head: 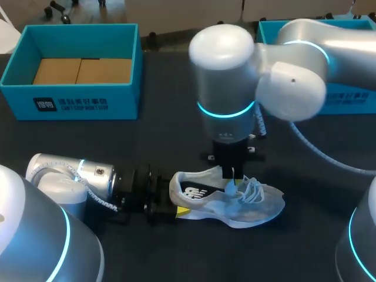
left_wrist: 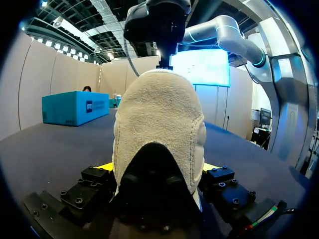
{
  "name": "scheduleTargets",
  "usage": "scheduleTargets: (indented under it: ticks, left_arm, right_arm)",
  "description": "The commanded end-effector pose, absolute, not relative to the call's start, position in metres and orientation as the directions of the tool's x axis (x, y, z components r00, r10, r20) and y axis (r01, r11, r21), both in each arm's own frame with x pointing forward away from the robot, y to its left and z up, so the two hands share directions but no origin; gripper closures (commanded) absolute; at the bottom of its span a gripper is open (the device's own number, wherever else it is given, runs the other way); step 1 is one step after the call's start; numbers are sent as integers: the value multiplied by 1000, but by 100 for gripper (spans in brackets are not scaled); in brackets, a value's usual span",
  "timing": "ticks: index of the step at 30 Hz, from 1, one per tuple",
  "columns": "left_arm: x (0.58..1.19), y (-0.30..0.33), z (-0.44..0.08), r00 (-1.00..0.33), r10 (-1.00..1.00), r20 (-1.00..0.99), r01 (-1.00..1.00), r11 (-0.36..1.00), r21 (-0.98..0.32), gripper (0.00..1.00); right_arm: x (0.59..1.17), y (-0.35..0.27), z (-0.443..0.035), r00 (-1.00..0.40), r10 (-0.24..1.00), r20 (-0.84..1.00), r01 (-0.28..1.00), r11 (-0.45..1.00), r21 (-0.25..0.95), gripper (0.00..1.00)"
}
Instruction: Take the shoe out of the shoebox, open the shoe tongue, remove and reinsert the insole, then place the shoe into the shoebox
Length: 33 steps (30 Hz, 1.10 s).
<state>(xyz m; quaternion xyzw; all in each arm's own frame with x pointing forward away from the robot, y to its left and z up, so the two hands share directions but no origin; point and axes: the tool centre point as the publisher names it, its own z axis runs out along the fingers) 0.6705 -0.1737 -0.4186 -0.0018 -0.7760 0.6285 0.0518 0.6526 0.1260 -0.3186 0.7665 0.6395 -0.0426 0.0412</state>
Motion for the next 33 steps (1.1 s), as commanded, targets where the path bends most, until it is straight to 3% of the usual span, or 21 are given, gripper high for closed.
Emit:
scheduleTargets:
  ticks: [1,22,33]
  left_arm:
    - [671,-174,-421,-995,69,79,-63,212,-975,100]
    - [671,-174,-421,-995,69,79,-63,212,-975,100]
    - [671,-174,-421,-995,69,79,-63,212,-975,100]
  right_arm:
    - [640,105,-314,635,772,8,770,-634,62,100]
    - [638,62,-319,490,810,322,855,-518,1,100]
    - [641,49,-335,411,826,385,899,-437,-23,100]
